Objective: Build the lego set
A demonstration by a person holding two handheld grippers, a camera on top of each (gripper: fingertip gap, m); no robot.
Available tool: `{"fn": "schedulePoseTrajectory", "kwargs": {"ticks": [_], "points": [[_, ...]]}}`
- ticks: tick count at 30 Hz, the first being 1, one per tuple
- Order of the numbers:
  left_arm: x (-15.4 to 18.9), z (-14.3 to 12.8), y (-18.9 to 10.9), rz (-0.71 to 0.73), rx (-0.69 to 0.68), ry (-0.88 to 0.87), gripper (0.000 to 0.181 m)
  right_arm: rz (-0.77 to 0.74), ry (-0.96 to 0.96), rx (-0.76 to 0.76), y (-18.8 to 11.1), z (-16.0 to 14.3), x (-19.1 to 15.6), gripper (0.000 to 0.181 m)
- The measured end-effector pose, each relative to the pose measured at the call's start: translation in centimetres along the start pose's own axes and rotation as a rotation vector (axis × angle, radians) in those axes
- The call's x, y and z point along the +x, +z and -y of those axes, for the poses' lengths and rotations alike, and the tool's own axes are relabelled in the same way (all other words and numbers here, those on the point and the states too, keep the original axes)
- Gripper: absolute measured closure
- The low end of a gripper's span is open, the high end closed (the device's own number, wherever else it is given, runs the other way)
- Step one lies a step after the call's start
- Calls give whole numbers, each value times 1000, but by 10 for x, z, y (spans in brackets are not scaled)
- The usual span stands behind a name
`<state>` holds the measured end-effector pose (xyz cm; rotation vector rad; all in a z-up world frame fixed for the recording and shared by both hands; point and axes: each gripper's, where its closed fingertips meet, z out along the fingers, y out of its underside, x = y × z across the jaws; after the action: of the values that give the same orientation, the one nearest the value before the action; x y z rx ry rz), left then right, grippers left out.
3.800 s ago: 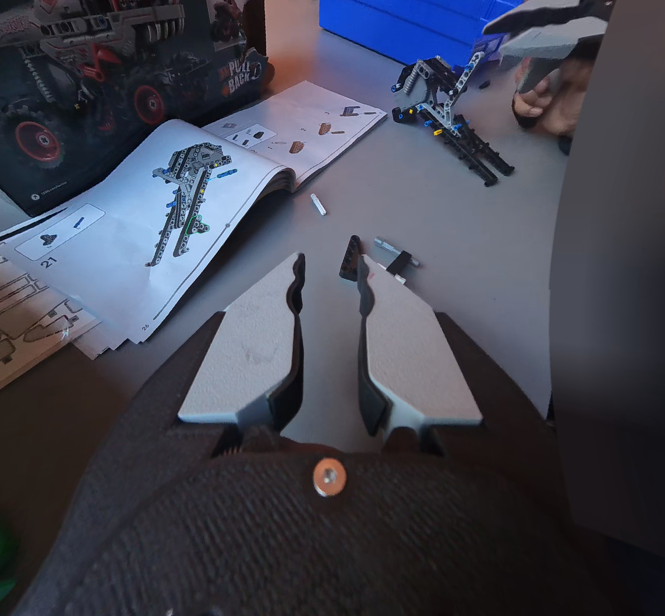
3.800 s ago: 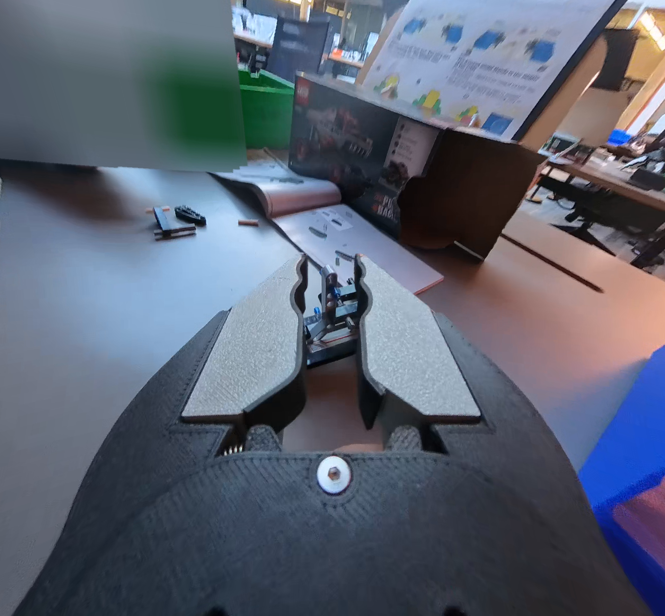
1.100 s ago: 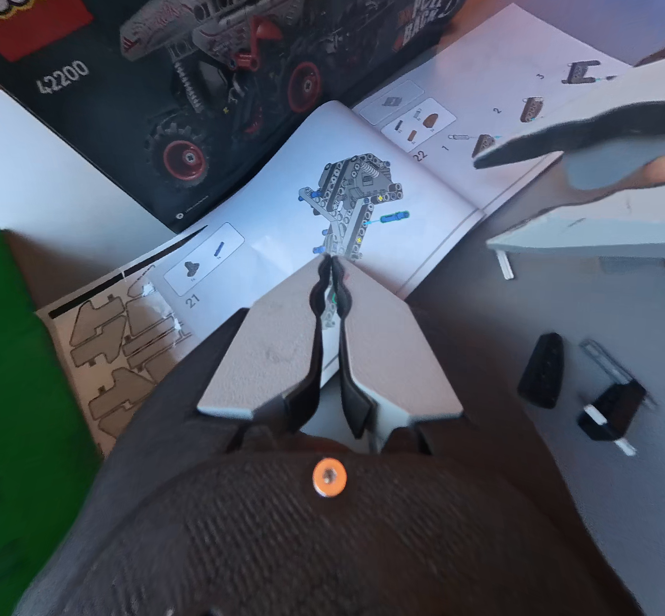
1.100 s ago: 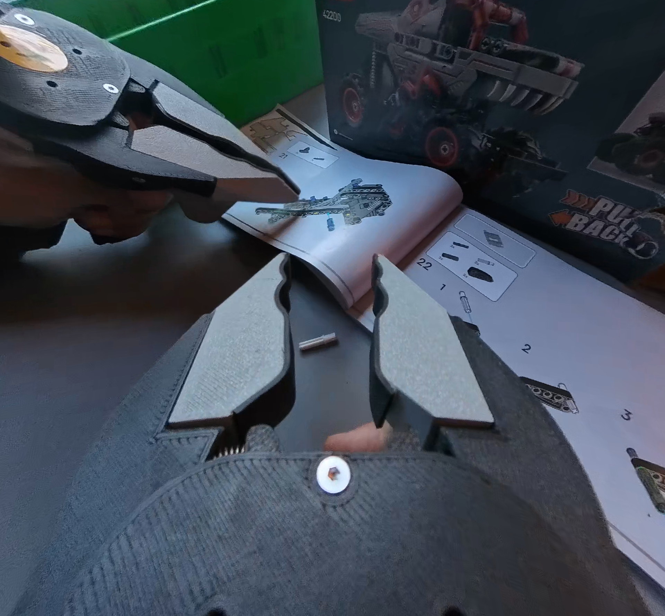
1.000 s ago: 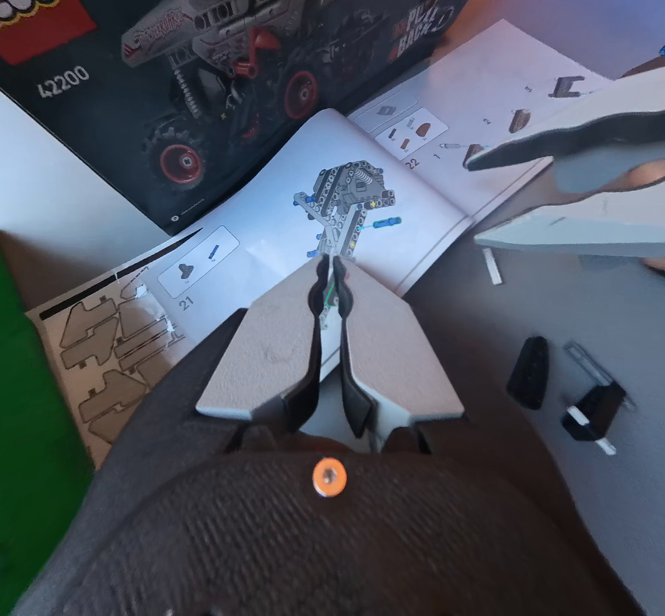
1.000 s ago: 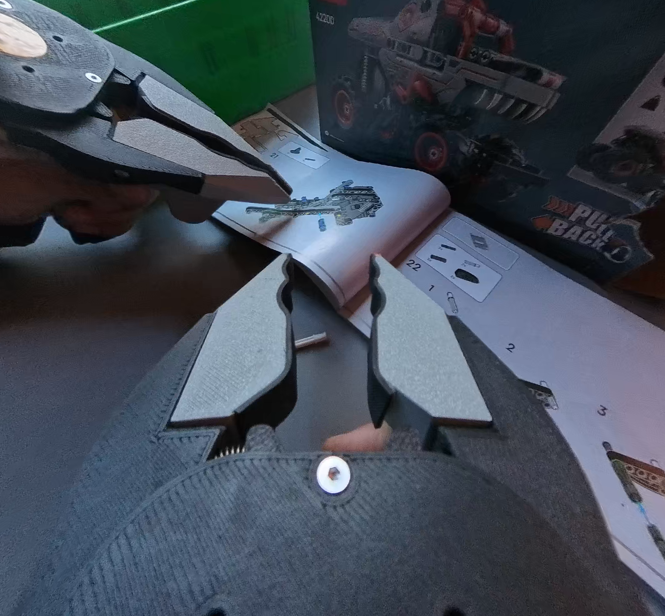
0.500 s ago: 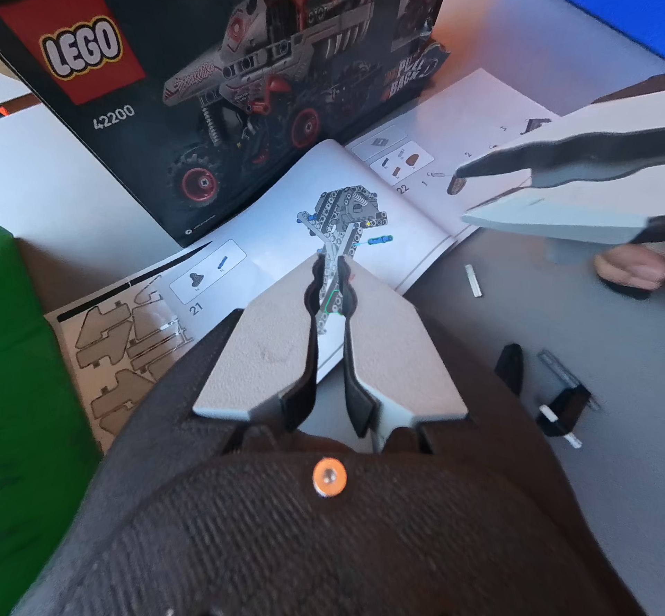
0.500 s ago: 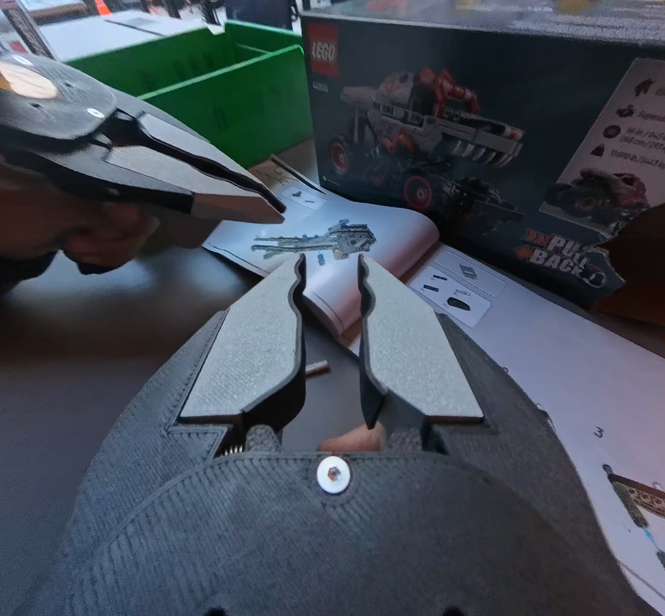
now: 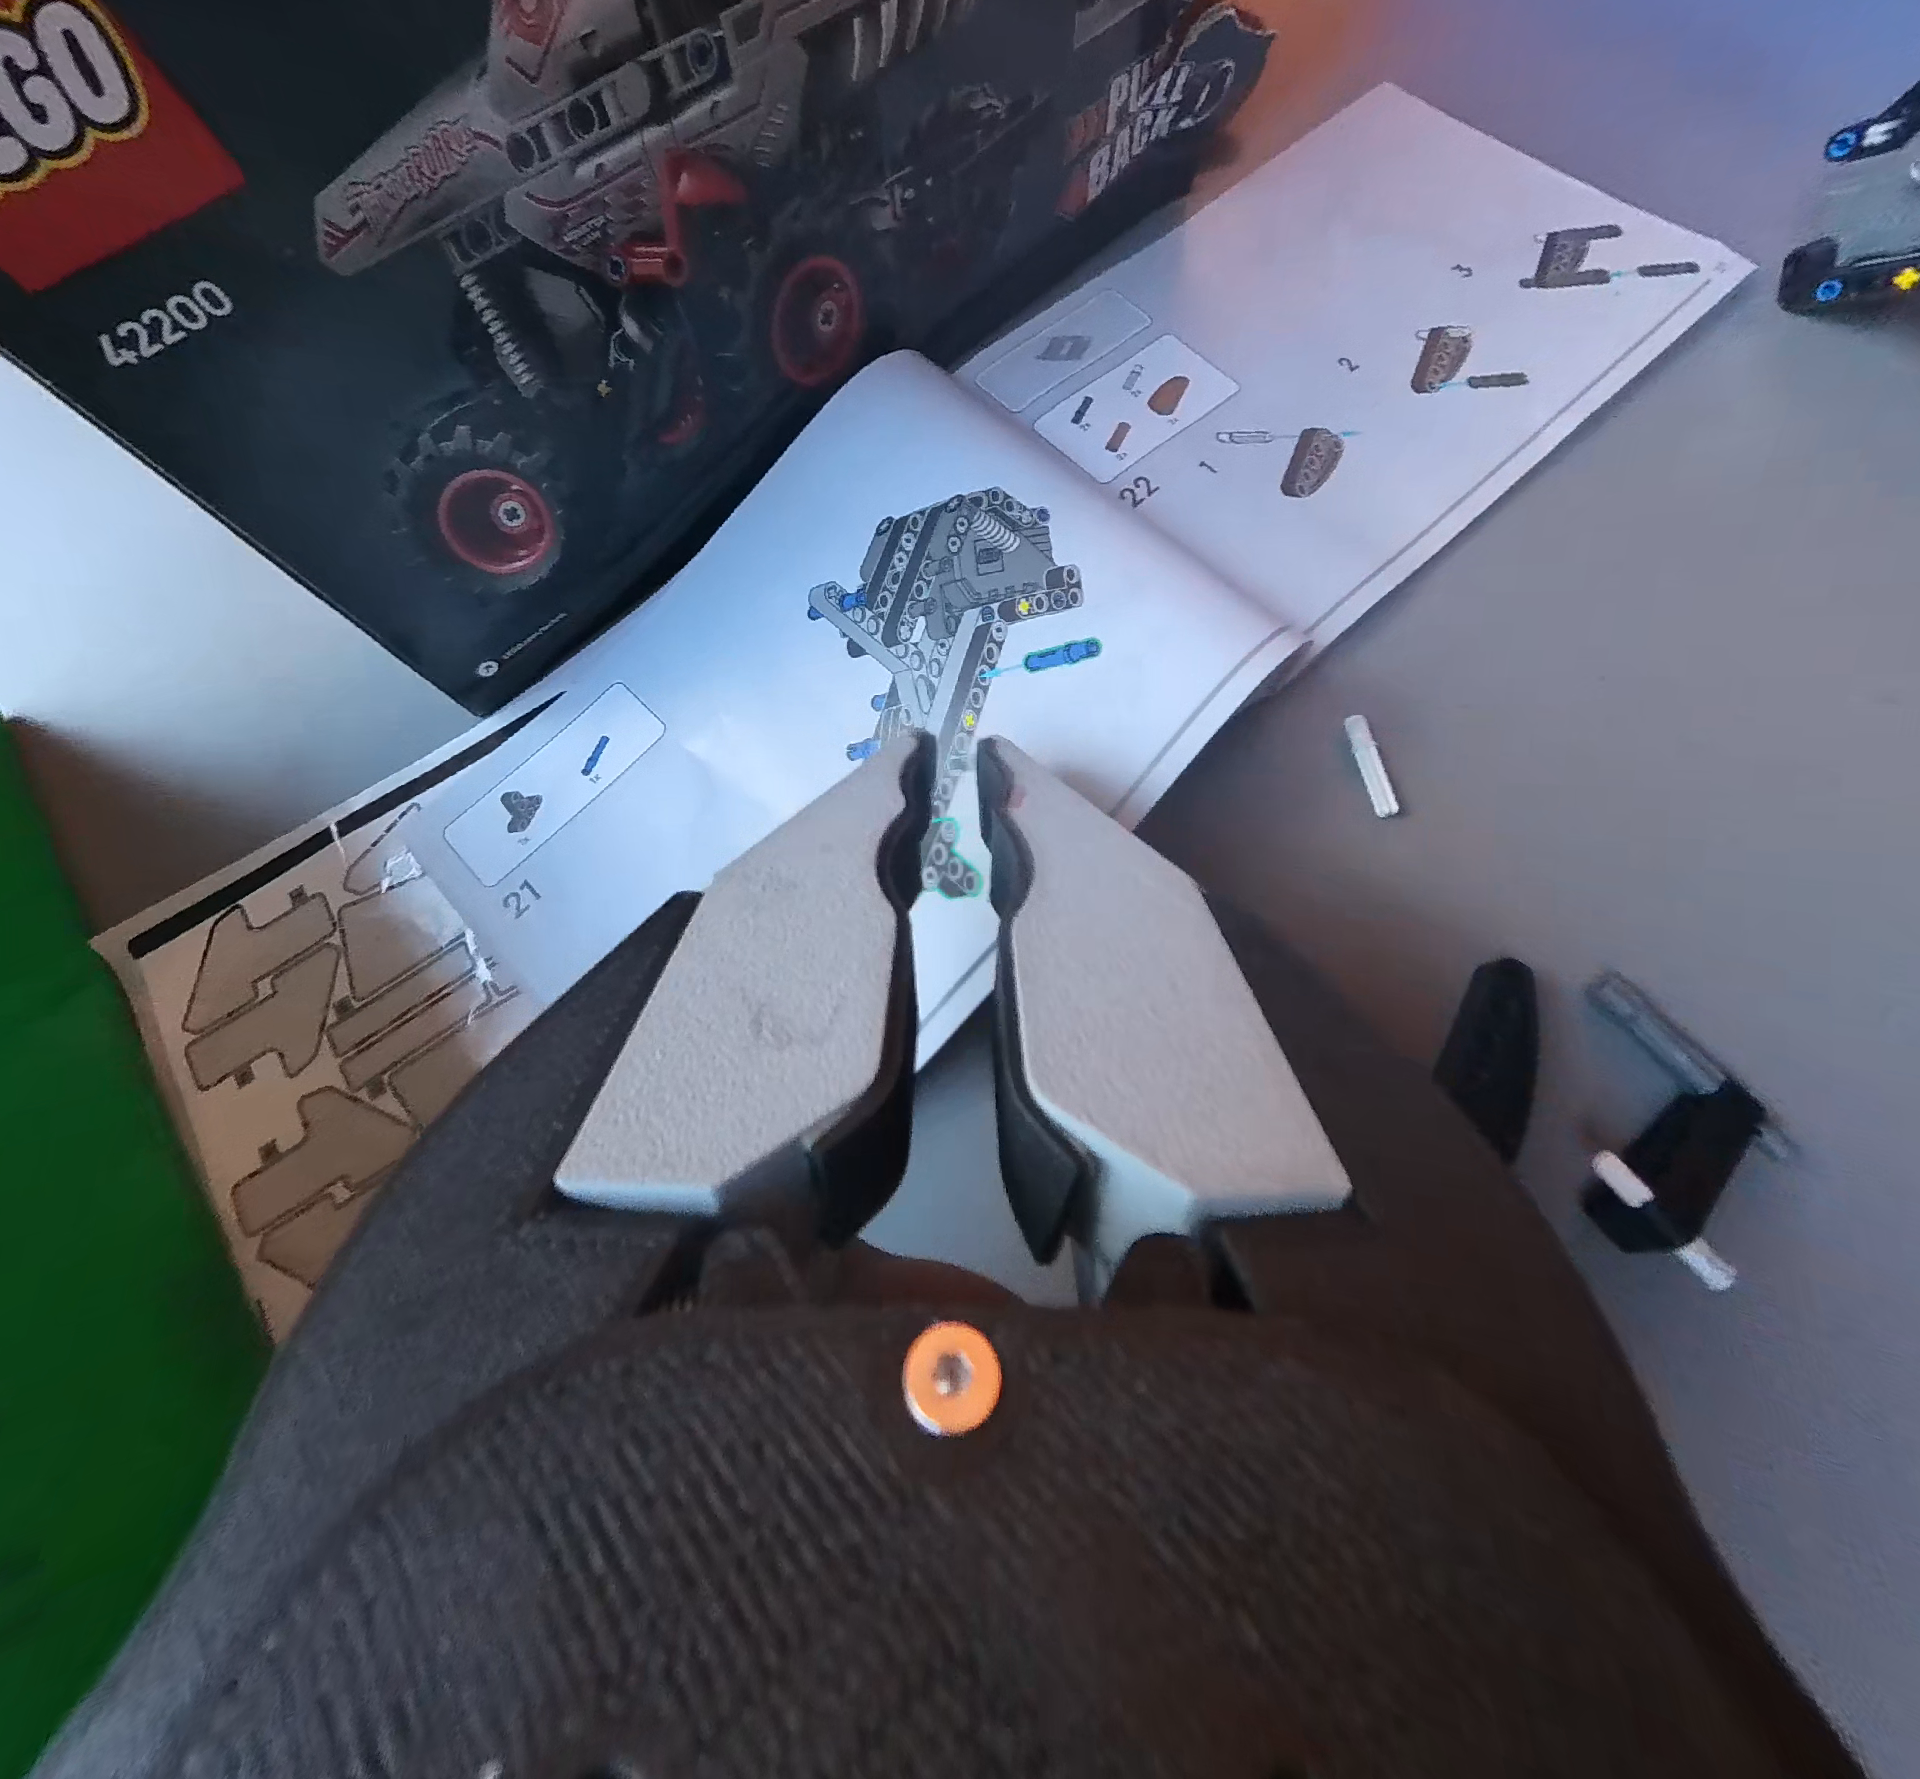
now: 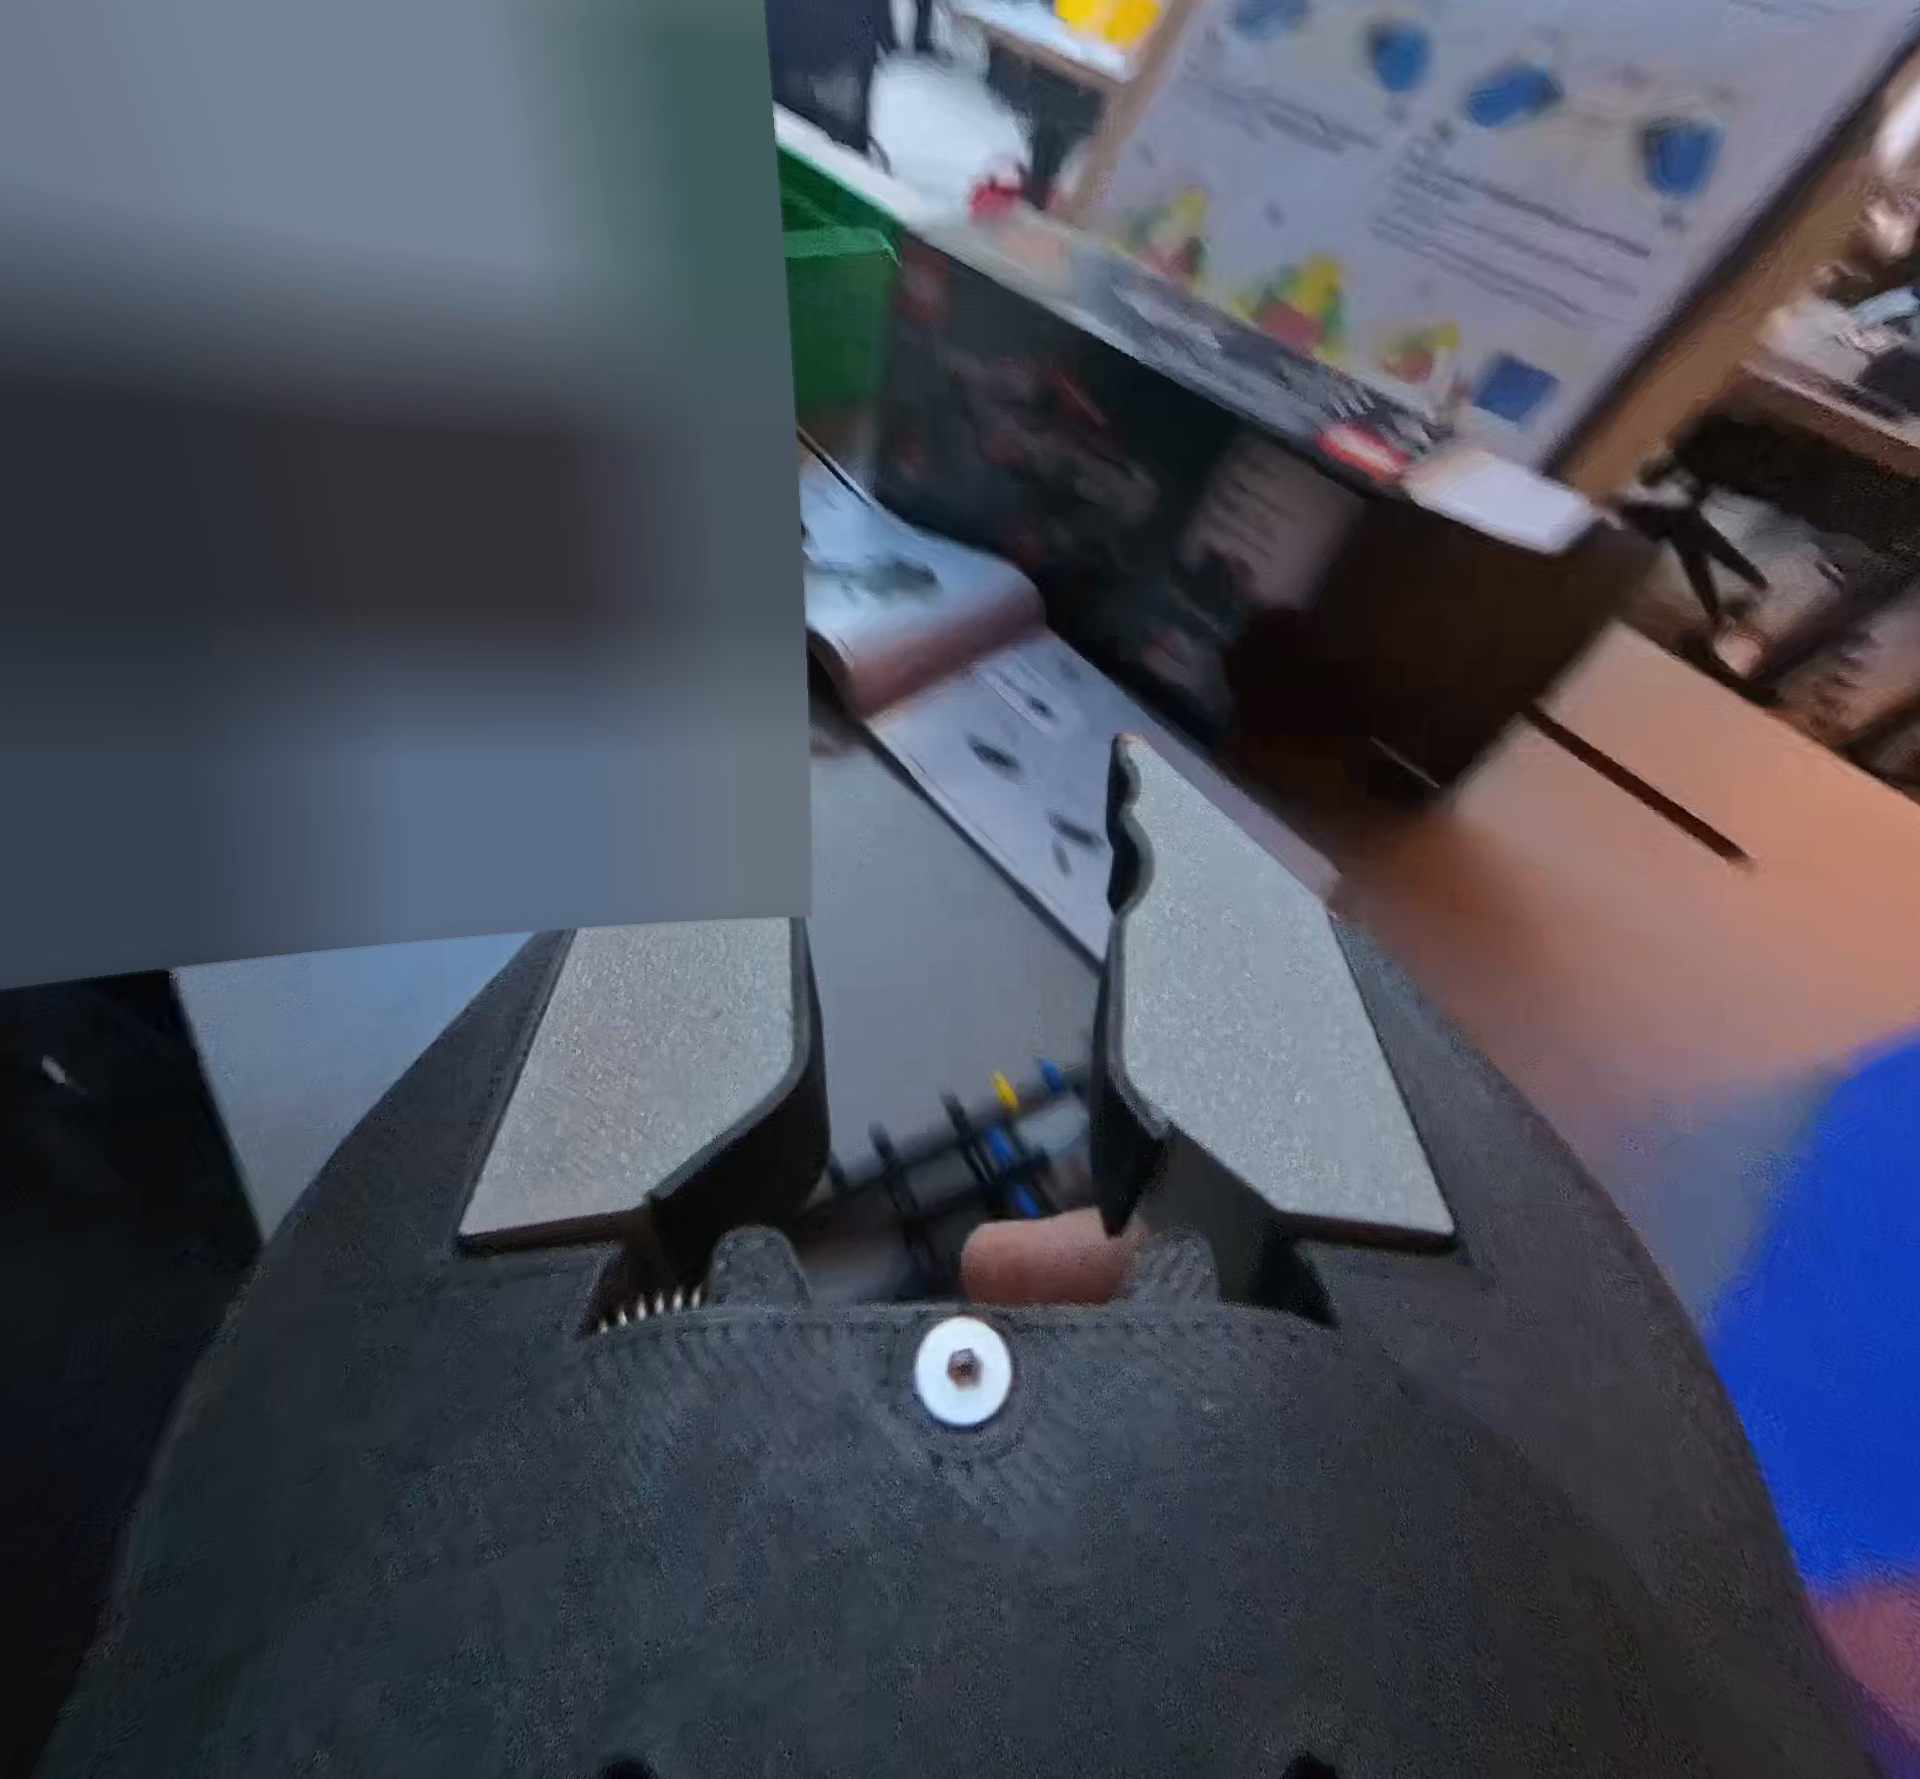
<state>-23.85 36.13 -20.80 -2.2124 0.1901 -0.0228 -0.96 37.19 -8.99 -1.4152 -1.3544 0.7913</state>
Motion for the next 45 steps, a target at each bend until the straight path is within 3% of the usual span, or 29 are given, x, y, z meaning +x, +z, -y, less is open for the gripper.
{"fn": "schedulePoseTrajectory", "kwargs": {"ticks": [5, 8, 12, 15, 23, 32, 45], "points": [[0, -2, 2, 9, -5, 13, 176, 20, 95, -184, -23, -79, 49, 108], [-1, -7, 7, 13, -25, 12, 176, 100, 71, -203, -10, -93, 52, 112], [-8, -10, 10, 20, -40, -13, 176, 185, 11, -285, 13, -106, 43, 131], [-9, -11, 11, 15, -46, -25, 176, 172, -3, -269, 28, -101, 41, 154], [-11, -16, 13, 22, -65, -8, 175, 145, -1, -281, 67, -83, 27, 151], [-15, -19, 15, 17, -81, -13, 175, 126, 42, -205, 52, -79, 41, 176], [-15, -21, 16, 22, -88, -4, 174, 147, 130, -184, 57, -80, 41, 173]]}}
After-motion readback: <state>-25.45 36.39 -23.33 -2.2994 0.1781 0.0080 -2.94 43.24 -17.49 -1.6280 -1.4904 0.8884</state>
